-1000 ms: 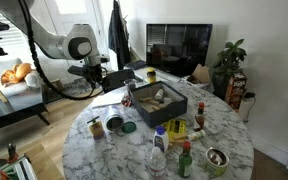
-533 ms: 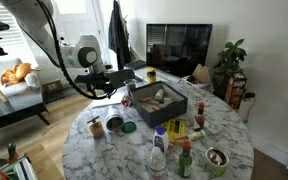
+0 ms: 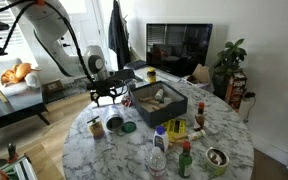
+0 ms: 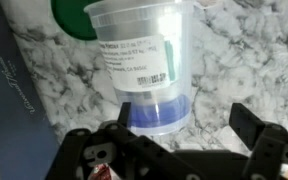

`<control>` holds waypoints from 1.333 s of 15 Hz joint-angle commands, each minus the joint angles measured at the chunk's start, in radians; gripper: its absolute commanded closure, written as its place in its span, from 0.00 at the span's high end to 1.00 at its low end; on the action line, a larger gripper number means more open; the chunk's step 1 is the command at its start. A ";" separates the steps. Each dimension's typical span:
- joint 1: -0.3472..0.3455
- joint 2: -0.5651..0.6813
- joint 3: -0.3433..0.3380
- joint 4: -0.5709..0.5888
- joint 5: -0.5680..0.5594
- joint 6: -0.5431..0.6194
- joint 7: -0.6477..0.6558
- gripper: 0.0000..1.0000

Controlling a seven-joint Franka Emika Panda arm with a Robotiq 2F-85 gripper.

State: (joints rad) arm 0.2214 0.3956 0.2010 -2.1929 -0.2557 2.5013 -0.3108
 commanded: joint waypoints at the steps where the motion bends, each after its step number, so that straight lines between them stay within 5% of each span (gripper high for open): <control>1: 0.023 0.062 -0.030 0.051 -0.114 -0.013 -0.014 1.00; 18: -0.009 0.206 -0.010 0.131 -0.106 -0.016 -0.088 1.00; 20: -0.008 0.210 -0.010 0.131 -0.106 -0.017 -0.089 0.82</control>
State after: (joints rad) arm 0.2181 0.5691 0.1854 -2.0828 -0.3680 2.5007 -0.3756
